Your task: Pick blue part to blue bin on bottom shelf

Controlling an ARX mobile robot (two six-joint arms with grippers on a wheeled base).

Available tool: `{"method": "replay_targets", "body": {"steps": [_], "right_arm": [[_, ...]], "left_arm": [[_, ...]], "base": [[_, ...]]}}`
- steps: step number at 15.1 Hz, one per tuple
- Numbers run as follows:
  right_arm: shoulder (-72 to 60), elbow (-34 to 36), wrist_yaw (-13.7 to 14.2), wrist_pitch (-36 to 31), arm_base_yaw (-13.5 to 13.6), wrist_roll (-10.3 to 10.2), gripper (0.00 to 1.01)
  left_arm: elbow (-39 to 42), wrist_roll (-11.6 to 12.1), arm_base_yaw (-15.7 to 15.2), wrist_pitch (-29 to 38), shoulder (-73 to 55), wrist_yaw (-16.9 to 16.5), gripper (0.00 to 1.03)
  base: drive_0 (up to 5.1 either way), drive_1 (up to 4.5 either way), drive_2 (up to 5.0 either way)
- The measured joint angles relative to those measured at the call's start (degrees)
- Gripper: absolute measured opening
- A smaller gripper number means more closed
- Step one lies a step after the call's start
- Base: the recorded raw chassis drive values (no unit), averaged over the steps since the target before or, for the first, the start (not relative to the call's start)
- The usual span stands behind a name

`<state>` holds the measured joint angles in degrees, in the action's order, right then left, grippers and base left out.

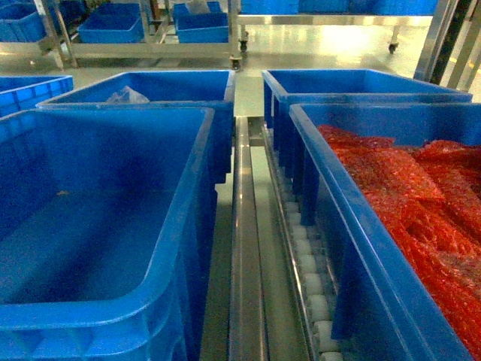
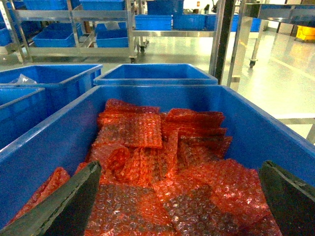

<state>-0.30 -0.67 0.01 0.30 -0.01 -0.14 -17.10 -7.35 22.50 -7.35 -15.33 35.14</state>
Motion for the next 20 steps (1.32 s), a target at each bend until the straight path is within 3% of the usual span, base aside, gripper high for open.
{"method": "replay_targets", "body": {"steps": [20], "right_arm": [[0.0, 0.0, 0.0, 0.0, 0.0, 0.0, 0.98]], "left_arm": [[0.0, 0.0, 0.0, 0.0, 0.0, 0.0, 0.43]], "base": [[0.0, 0.0, 0.0]]}}
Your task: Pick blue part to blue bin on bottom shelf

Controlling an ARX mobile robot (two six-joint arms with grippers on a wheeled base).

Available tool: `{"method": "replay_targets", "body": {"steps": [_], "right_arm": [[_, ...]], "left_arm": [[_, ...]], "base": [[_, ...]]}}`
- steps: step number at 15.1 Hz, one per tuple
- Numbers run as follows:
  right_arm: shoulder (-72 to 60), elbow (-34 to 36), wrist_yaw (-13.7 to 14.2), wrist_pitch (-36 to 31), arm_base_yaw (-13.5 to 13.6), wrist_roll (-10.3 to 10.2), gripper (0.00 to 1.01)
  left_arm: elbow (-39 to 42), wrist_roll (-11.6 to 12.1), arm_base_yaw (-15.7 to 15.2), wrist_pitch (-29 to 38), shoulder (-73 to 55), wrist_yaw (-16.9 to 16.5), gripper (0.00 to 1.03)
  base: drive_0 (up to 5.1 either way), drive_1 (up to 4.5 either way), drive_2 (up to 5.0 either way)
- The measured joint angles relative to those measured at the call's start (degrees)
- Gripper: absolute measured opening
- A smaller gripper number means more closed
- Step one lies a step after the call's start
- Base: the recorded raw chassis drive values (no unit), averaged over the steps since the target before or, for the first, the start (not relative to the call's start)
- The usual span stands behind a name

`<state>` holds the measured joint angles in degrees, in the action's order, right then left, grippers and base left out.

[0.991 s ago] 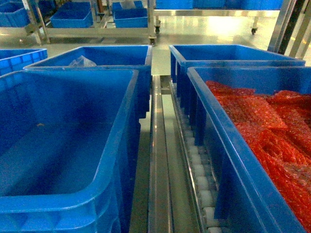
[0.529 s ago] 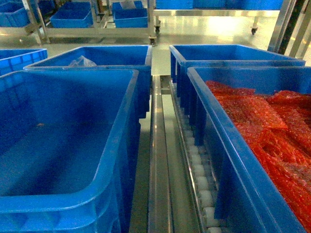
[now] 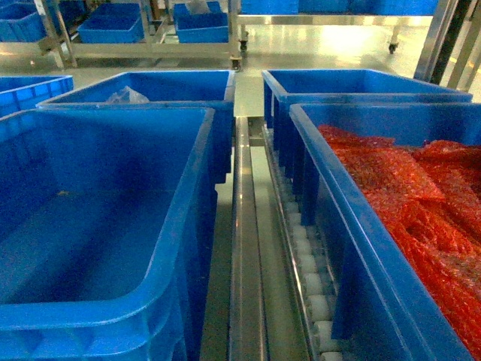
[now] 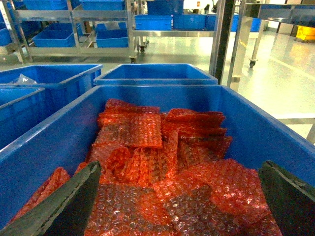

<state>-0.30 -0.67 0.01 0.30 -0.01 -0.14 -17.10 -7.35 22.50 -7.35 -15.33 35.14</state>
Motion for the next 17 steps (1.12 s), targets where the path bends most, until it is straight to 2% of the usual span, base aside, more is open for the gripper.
{"method": "replay_targets", "body": {"steps": [8, 9, 10, 11, 12, 14, 15, 16, 17], "right_arm": [[0.0, 0.0, 0.0, 0.0, 0.0, 0.0, 0.98], [0.0, 0.0, 0.0, 0.0, 0.0, 0.0, 0.98], [0.0, 0.0, 0.0, 0.0, 0.0, 0.0, 0.98], [0.0, 0.0, 0.0, 0.0, 0.0, 0.0, 0.98], [0.0, 0.0, 0.0, 0.0, 0.0, 0.0, 0.98], [0.0, 0.0, 0.0, 0.0, 0.0, 0.0, 0.98], [0.0, 0.0, 0.0, 0.0, 0.0, 0.0, 0.98], [0.0, 0.0, 0.0, 0.0, 0.0, 0.0, 0.98], [0.0, 0.0, 0.0, 0.0, 0.0, 0.0, 0.98]], "left_arm": [[0.0, 0.0, 0.0, 0.0, 0.0, 0.0, 0.43], [0.0, 1.6, 0.0, 0.7, 0.0, -0.3, 0.43], [0.0, 4.4, 0.8, 1.2, 0.0, -0.2, 0.43], [0.0, 5.5, 2.5, 1.2, -0.3, 0.3, 0.43], [0.0, 6.1, 4.5, 1.2, -0.9, 1.2, 0.43], [-1.2, 5.8, 10.4, -0.2, -3.9, 3.0, 0.43], [-1.4, 6.2, 12.5, 5.0, -7.7, 0.9, 0.43], [-2.0, 6.3, 8.2, 13.7, -15.6, -4.1, 0.43], [-2.4, 6.3, 6.0, 17.2, -20.1, -6.6, 0.43]], "base": [[0.0, 0.0, 0.0], [0.0, 0.0, 0.0], [0.0, 0.0, 0.0], [0.0, 0.0, 0.0], [0.0, 0.0, 0.0], [0.0, 0.0, 0.0], [0.0, 0.0, 0.0], [0.0, 0.0, 0.0], [0.0, 0.0, 0.0]]}}
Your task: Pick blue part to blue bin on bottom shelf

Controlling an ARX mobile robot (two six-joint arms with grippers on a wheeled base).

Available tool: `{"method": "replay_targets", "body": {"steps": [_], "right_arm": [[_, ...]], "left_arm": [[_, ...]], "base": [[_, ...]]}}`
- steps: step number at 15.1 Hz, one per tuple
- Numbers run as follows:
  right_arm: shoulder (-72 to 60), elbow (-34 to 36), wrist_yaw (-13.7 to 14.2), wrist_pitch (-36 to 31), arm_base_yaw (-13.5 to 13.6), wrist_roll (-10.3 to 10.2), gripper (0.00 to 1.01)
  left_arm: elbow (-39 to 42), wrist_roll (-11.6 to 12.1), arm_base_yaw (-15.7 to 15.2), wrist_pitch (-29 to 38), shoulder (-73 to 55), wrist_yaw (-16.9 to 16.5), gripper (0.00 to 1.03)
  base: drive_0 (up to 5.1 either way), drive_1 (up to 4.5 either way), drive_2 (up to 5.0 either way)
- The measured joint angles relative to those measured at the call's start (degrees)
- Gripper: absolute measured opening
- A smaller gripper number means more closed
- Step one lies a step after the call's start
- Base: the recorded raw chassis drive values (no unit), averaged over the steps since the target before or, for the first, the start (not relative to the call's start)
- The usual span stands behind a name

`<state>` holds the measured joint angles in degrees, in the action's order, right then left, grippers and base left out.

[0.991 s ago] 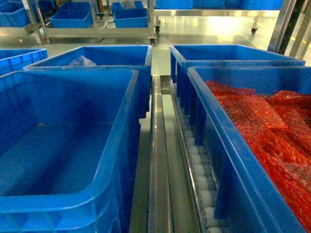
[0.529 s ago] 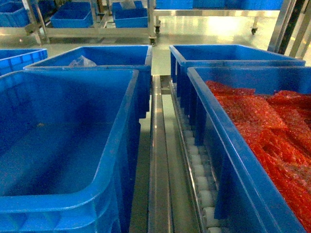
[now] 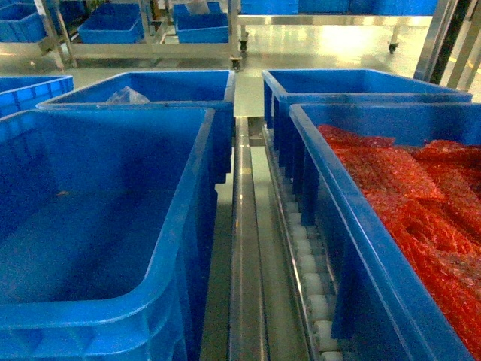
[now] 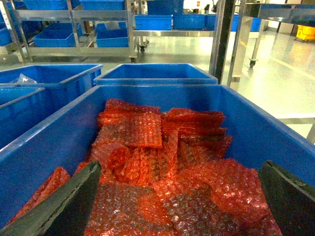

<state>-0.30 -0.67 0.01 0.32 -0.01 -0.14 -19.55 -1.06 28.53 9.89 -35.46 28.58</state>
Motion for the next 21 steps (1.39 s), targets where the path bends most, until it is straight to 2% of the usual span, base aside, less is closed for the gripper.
{"method": "replay_targets", "body": {"steps": [1, 4, 6, 8, 10, 13, 14, 18, 19, 20, 21], "right_arm": [[0.0, 0.0, 0.0, 0.0, 0.0, 0.0, 0.98], [0.0, 0.0, 0.0, 0.0, 0.0, 0.0, 0.98], [0.0, 0.0, 0.0, 0.0, 0.0, 0.0, 0.98], [0.0, 0.0, 0.0, 0.0, 0.0, 0.0, 0.98], [0.0, 0.0, 0.0, 0.0, 0.0, 0.0, 0.98], [0.0, 0.0, 0.0, 0.0, 0.0, 0.0, 0.98], [0.0, 0.0, 0.0, 0.0, 0.0, 0.0, 0.98], [0.0, 0.0, 0.0, 0.0, 0.0, 0.0, 0.98], [0.0, 0.0, 0.0, 0.0, 0.0, 0.0, 0.98], [0.0, 0.0, -0.1, -0.1, 0.0, 0.0, 0.98], [0.0, 0.0, 0.0, 0.0, 0.0, 0.0, 0.98]], "left_arm": [[-0.4, -0.7, -2.6, 3.8, -5.6, -3.2, 0.43], [-3.0, -8.5, -7.8, 11.0, -22.9, -14.8, 0.43], [-4.1, -11.5, -9.0, 13.3, -28.5, -17.2, 0.43], [-4.1, -12.5, -9.2, 13.8, -32.0, -17.4, 0.44], [-4.1, -12.5, -9.2, 14.2, -32.1, -17.0, 0.67], [-4.1, -12.5, -9.2, 14.2, -32.1, -17.0, 0.94], [-4.1, -12.5, -9.2, 14.2, -32.1, -17.0, 0.98], [-4.1, -12.5, -9.2, 14.2, -32.1, -17.0, 0.98], [-3.9, -12.0, -9.1, 16.0, -32.3, -16.3, 0.97], [0.5, -7.2, -9.6, 32.7, -34.2, -11.9, 0.83], [6.7, -2.8, -12.2, 40.9, -31.6, -12.2, 0.67]], "base": [[0.0, 0.0, 0.0], [0.0, 0.0, 0.0], [0.0, 0.0, 0.0], [0.0, 0.0, 0.0], [0.0, 0.0, 0.0], [0.0, 0.0, 0.0], [0.0, 0.0, 0.0], [0.0, 0.0, 0.0], [0.0, 0.0, 0.0], [0.0, 0.0, 0.0], [0.0, 0.0, 0.0]]}}
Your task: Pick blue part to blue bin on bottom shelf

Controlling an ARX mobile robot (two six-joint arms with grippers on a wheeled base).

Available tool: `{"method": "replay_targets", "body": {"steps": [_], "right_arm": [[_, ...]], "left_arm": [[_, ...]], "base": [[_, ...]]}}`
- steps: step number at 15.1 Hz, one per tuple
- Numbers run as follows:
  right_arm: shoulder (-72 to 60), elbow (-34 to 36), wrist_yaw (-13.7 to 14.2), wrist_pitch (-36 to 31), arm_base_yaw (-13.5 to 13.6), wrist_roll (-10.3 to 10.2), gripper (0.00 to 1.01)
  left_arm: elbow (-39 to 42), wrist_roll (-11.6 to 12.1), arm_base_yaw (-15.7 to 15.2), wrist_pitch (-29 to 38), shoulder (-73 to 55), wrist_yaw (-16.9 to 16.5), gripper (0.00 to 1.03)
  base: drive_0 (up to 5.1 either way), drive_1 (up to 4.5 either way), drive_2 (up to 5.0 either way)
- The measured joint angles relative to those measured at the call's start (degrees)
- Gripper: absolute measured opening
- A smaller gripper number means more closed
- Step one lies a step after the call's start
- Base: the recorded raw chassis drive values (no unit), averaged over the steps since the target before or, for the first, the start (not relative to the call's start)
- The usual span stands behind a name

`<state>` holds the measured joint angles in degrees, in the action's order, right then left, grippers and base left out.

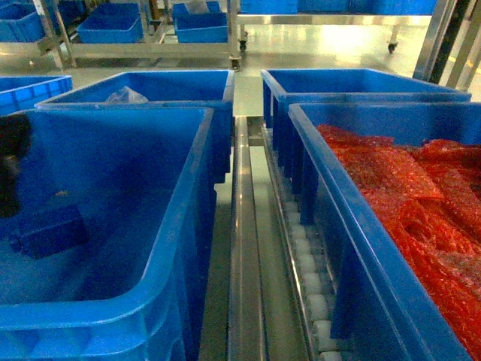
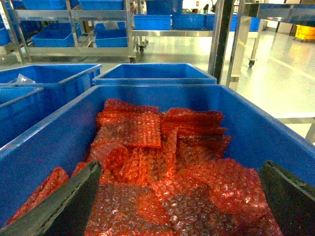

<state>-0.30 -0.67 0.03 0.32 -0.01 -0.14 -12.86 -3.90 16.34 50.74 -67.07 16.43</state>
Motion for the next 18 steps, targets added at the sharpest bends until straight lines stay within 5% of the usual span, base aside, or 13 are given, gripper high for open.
{"method": "replay_targets", "body": {"steps": [3, 7, 11, 13, 18], "right_arm": [[0.0, 0.0, 0.0, 0.0, 0.0, 0.0, 0.98], [0.0, 0.0, 0.0, 0.0, 0.0, 0.0, 0.98], [0.0, 0.0, 0.0, 0.0, 0.0, 0.0, 0.98], [0.0, 0.0, 0.0, 0.0, 0.0, 0.0, 0.98], [0.0, 0.0, 0.0, 0.0, 0.0, 0.0, 0.98]], "left_arm": [[2.9, 2.5, -3.6, -0.4, 7.2, -3.4, 0.38], [7.4, 2.8, -7.6, -5.7, 15.5, -7.2, 0.01], [12.2, 2.9, -11.3, -10.3, 23.6, -11.5, 0.02], [12.2, 2.9, -16.7, -14.3, 29.9, -15.5, 0.02], [12.2, 3.0, -16.3, -24.2, 40.4, -16.4, 0.02]], "base": [[0.0, 0.0, 0.0], [0.0, 0.0, 0.0], [0.0, 0.0, 0.0], [0.0, 0.0, 0.0], [0.0, 0.0, 0.0]]}}
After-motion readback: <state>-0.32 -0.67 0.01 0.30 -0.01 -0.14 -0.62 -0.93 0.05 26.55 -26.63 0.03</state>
